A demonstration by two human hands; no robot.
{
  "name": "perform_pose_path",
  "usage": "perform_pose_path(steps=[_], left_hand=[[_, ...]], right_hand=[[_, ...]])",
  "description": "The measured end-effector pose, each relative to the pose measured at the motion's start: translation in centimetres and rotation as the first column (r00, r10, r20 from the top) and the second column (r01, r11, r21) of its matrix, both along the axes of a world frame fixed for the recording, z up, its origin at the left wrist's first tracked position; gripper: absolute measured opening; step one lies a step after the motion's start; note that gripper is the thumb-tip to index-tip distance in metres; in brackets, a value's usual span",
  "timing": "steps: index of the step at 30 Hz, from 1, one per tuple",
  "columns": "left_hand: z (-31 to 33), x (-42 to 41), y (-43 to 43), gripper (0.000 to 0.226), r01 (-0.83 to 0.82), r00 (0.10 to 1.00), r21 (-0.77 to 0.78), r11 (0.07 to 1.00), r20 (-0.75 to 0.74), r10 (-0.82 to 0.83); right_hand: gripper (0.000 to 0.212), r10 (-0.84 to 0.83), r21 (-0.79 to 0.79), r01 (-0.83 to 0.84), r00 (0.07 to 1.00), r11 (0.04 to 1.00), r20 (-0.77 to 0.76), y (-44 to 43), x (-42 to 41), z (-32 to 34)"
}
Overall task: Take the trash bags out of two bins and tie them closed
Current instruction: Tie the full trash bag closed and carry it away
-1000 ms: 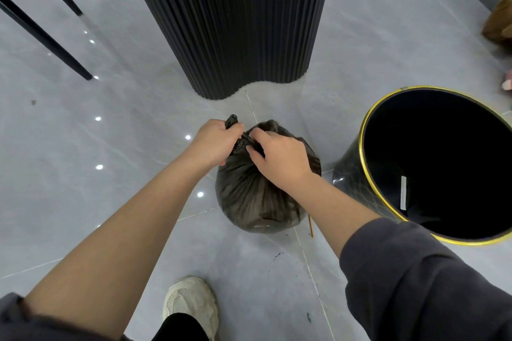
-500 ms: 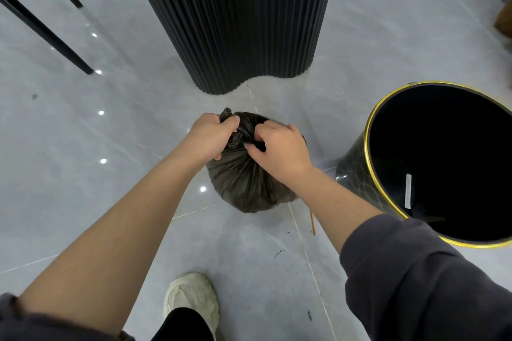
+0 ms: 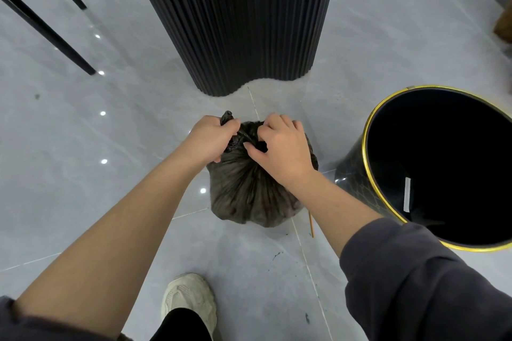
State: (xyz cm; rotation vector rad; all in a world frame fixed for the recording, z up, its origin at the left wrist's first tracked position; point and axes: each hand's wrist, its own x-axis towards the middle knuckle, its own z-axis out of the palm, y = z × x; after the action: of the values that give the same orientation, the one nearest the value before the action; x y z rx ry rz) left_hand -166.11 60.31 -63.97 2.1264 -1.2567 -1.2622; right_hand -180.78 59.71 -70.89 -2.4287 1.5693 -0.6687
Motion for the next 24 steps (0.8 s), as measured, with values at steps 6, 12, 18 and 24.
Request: perform_pose_path(steps=[6, 12, 18, 24], left_hand=[[0.40, 0.03, -0.03, 0.037, -0.015, 1.000, 0.000, 1.000, 0.018, 0.015], [0.53, -0.18, -0.02, 0.036, -0.029, 0.999, -0.009, 1.000, 0.027, 0.029], [0.07, -0.34, -0.19, 0.037, 0.031, 0.999, -0.010, 0.999, -0.022, -0.031], [-0.08, -0.52, -0.18, 0.038, 0.071, 0.997, -0.012, 0.997, -0.017, -0.072]], right_hand=[[0.036, 0.008, 0.101, -0.012, 0.999, 0.995, 0.042, 0.35, 0.01, 0.58], [0.025, 0.004, 0.179, -0.003, 1.000, 0.984, -0.003, 0.60, -0.70, 0.57], [0.025, 0.040, 0.101, -0.047, 0.997, 0.994, 0.070, 0.67, -0.30, 0.30], [0.029, 0.000, 0.236, -0.024, 0.995, 0.971, 0.101, 0.61, -0.60, 0.76]])
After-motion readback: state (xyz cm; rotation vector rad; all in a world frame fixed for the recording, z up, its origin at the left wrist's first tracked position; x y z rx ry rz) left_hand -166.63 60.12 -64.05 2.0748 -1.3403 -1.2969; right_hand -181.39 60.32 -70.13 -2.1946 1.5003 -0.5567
